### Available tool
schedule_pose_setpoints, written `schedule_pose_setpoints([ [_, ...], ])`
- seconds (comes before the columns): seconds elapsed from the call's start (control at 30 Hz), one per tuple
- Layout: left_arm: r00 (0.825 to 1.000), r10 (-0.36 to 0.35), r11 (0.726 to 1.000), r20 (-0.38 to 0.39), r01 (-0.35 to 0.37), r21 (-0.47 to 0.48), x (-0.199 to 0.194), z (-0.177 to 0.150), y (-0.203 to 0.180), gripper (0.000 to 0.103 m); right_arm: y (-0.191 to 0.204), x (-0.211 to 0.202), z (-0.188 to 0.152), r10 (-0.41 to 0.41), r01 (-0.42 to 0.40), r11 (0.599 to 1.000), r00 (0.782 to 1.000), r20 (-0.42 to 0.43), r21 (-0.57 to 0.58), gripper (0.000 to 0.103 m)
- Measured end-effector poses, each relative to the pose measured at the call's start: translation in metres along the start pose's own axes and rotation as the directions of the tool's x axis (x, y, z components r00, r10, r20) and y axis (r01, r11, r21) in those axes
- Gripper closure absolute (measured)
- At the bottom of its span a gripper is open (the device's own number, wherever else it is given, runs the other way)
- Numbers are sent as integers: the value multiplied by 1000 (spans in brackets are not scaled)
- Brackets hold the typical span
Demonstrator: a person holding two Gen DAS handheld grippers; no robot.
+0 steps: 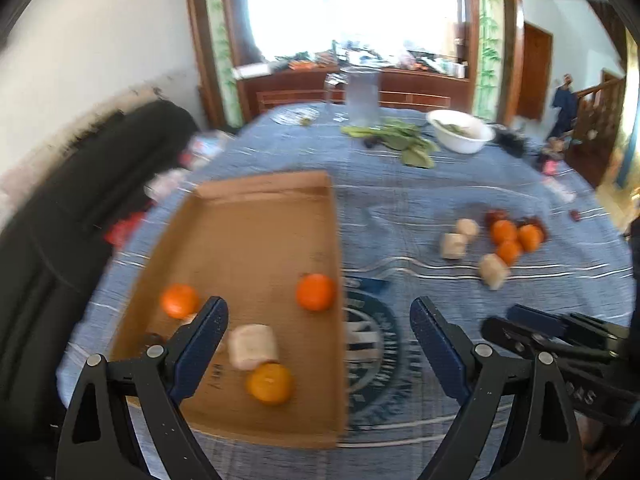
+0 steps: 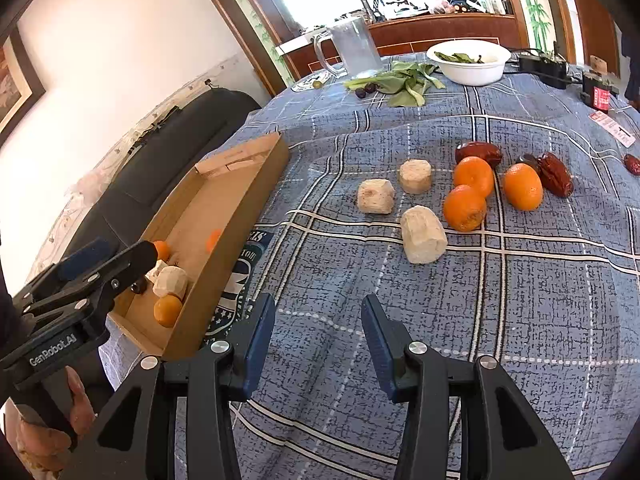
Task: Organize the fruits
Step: 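Reach the left gripper around a wooden block while the right gripper closes on an orange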
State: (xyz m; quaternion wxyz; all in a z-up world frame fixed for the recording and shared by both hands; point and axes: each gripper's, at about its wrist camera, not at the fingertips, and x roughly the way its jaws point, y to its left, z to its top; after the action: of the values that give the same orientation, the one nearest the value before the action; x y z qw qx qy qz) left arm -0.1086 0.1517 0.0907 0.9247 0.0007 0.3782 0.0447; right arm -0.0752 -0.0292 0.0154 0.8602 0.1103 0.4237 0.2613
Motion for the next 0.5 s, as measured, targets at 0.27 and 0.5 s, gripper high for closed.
schedule_pose_setpoints([
  [0.27, 991, -131, 991, -34, 132, 22, 9, -5, -16, 11, -60, -48, 25, -175, 167, 982, 981, 87, 83, 54],
  [0.5, 975, -197, 979, -102, 201, 24, 21, -10, -29, 11, -101, -42, 31, -223, 213, 961, 974, 45, 174, 54],
])
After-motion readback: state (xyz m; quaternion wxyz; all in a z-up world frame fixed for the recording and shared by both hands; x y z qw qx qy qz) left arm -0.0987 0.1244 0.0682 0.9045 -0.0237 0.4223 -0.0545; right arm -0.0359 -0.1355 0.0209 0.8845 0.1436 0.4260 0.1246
